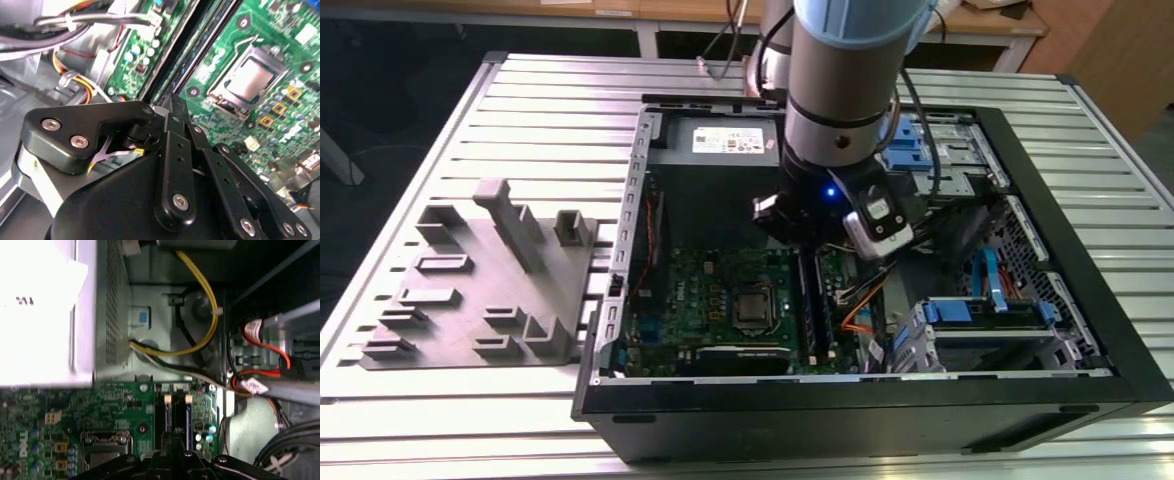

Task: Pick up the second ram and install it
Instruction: 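Press down the second ram until it locks into place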

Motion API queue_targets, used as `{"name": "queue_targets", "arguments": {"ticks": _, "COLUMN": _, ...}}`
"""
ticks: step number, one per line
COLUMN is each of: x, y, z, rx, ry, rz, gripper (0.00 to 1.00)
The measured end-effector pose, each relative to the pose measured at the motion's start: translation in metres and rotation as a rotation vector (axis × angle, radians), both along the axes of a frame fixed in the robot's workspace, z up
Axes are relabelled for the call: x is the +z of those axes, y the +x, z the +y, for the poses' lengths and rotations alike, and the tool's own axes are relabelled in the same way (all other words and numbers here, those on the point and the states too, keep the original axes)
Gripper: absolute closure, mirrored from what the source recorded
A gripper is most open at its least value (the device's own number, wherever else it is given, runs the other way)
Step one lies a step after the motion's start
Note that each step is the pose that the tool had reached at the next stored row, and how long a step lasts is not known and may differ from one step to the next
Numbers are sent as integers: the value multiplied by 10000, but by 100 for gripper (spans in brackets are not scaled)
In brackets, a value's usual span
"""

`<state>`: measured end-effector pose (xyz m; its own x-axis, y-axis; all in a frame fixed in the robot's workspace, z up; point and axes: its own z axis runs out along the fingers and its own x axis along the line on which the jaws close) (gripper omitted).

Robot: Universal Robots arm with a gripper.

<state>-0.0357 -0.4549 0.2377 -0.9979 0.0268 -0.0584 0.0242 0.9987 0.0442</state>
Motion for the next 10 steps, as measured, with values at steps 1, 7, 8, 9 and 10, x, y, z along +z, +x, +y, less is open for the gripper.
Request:
{"name": "queue_targets", "arguments": {"ticks": 1, "x": -1, "y": 0, "z": -27, "rx": 0, "ry": 0, "rz": 0, "gripper": 93}}
{"name": "queue_targets", "arguments": {"ticks": 7, "x": -7, "y": 0, "z": -203, "rx": 0, "ry": 1, "rz": -1, "gripper": 93}}
{"name": "queue_targets", "arguments": {"ticks": 8, "x": -9, "y": 0, "z": -232, "rx": 0, "ry": 2, "rz": 0, "gripper": 93}}
{"name": "queue_targets", "arguments": {"ticks": 9, "x": -9, "y": 0, "z": -260, "rx": 0, "ry": -1, "rz": 0, "gripper": 93}}
{"name": "queue_targets", "arguments": {"ticks": 10, "x": -10, "y": 0, "z": -290, "rx": 0, "ry": 0, "rz": 0, "gripper": 93}}
